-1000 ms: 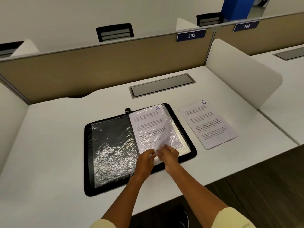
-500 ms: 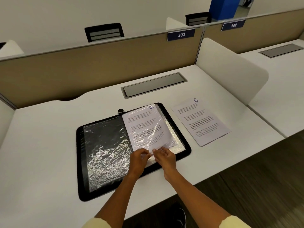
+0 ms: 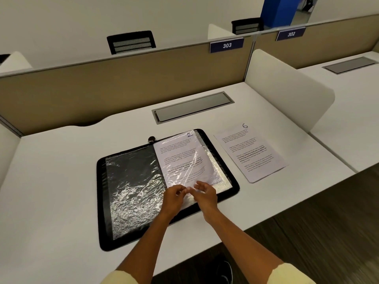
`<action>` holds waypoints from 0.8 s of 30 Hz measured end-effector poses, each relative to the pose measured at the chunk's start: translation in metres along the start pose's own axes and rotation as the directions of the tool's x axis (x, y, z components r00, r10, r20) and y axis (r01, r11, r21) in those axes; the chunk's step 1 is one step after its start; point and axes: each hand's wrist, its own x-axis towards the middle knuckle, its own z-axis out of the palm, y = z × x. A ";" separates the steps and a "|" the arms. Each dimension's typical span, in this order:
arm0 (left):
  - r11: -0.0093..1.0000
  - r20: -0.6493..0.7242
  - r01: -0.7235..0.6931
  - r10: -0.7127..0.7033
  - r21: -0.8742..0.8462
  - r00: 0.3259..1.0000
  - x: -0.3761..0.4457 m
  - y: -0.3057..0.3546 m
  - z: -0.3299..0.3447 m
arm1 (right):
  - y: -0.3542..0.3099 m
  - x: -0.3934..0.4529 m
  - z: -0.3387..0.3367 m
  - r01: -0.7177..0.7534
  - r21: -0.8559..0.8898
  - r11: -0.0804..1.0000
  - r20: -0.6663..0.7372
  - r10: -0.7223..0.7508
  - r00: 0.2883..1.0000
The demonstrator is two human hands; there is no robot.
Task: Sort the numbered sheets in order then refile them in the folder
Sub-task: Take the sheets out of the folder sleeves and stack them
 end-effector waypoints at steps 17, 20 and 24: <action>1.000 0.011 0.022 -0.022 0.003 1.000 0.003 0.006 0.003 | -0.004 -0.006 -0.002 -0.014 -0.035 0.999 -0.004 0.014 1.000; 0.999 -0.029 0.036 -0.036 -0.004 0.999 0.002 0.007 0.004 | -0.002 -0.008 -0.003 -0.055 -0.016 0.998 -0.027 0.054 0.998; 0.998 -0.105 0.055 -0.057 -0.022 0.993 0.001 0.007 0.006 | 0.000 -0.009 -0.005 -0.111 0.204 0.973 -0.121 0.137 0.983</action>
